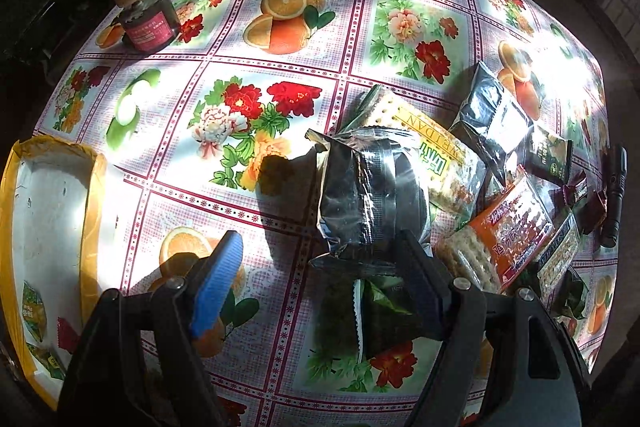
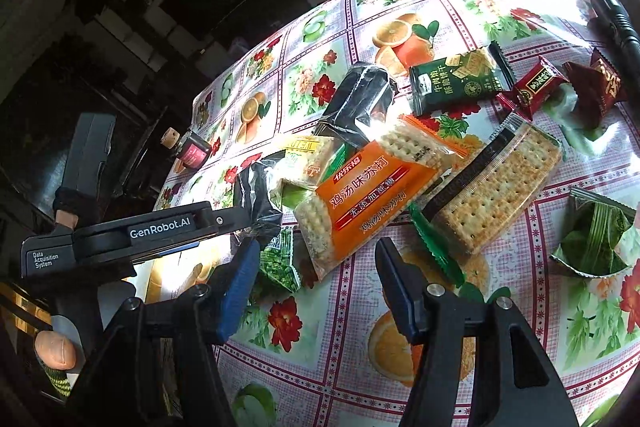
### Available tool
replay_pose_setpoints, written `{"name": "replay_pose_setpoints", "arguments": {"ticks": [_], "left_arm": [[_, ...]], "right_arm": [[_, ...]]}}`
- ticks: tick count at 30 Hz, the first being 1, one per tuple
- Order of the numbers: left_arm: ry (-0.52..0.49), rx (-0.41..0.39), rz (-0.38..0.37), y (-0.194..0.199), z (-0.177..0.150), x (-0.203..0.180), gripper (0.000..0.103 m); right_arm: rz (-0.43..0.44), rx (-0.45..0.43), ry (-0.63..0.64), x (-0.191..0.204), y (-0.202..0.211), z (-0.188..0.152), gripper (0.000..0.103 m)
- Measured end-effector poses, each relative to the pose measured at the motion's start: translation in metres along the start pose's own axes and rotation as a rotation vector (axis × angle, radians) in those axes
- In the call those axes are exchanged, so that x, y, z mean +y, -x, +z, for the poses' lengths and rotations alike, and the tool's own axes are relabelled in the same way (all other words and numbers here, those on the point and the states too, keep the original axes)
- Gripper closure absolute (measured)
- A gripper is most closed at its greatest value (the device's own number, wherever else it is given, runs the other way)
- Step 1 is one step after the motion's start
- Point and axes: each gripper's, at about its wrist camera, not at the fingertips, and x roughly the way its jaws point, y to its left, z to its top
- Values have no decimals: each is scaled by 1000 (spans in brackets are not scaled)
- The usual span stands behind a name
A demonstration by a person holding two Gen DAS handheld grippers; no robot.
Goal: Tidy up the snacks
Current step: 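Grasp the dark foil bag with the left tool while the right tool grasps the orange cracker pack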
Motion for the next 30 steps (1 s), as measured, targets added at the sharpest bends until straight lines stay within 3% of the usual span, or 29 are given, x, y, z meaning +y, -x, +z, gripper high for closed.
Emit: {"name": "replay_pose_setpoints", "arguments": {"ticks": [9, 13, 16, 18, 21, 25, 28, 30], "left_arm": [[-4, 14, -66, -15, 9, -13, 20], [26, 43, -41, -30, 13, -13, 19], [22, 15, 31, -34, 13, -9, 20], [35, 8, 36, -33, 12, -1, 21], [51, 1, 41, -31, 11, 13, 30], [53, 0, 52, -31, 8, 26, 32], [42, -4, 64, -30, 4, 34, 34], [25, -3, 64, -28, 3, 35, 35]], "right_arm": [[-129, 1, -45, -17, -24, 26, 42], [-149, -4, -63, -18, -28, 34, 41], [-190, -4, -27, -10, -33, 34, 37], [-206, -4, -6, -5, -36, 34, 29], [-237, -14, 8, 2, -40, 33, 24], [-304, -12, 39, 14, -53, 37, 22], [-373, 3, 145, 26, -64, 37, 22], [-375, 7, 231, 28, -64, 32, 24]]}}
